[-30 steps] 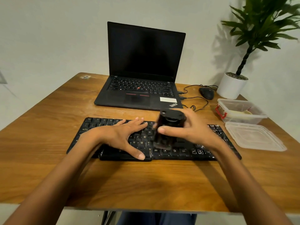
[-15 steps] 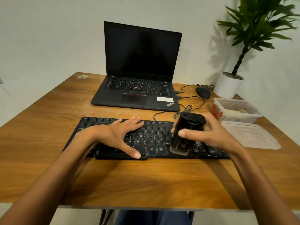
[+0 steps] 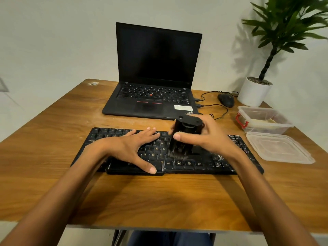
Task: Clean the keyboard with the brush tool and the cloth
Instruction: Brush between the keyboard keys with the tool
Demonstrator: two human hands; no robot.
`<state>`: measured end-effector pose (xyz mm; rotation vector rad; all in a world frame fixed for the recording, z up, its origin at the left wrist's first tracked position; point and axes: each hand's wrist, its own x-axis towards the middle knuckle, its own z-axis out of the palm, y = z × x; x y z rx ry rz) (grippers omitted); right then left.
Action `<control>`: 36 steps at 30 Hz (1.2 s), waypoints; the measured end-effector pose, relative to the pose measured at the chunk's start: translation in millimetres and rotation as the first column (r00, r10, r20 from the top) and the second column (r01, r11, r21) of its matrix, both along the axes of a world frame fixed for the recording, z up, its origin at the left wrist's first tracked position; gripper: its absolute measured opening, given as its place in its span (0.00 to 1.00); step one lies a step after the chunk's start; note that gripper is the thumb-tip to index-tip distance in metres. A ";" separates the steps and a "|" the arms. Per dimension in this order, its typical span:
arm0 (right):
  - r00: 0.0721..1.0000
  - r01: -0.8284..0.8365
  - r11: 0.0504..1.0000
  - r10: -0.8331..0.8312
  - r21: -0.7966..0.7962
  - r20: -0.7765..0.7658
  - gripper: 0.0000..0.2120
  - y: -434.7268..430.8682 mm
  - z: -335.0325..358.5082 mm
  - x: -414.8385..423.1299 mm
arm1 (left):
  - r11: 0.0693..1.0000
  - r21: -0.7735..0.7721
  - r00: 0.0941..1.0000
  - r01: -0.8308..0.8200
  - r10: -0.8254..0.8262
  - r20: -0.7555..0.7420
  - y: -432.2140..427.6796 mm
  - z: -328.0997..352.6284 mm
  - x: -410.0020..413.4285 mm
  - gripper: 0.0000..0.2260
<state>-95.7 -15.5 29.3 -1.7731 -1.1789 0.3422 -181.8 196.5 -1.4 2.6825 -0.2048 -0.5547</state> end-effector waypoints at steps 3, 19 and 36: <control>0.995 -0.097 0.990 0.100 -0.103 0.025 0.10 15.4 -2.1 -15.5 | 0.999 -0.027 1.000 -0.018 0.018 0.003 0.4 -1.3 0.0 0.52; 0.968 -0.028 0.992 0.058 -0.124 0.244 0.07 27.1 3.4 -16.3 | 0.998 -0.051 0.999 -0.034 0.034 -0.001 -10.3 11.5 -6.4 0.41; 0.978 -0.163 0.958 0.189 -0.235 0.093 0.09 12.2 26.8 19.1 | 0.996 -0.013 0.996 -0.091 0.091 -0.004 -11.7 12.6 -7.8 0.52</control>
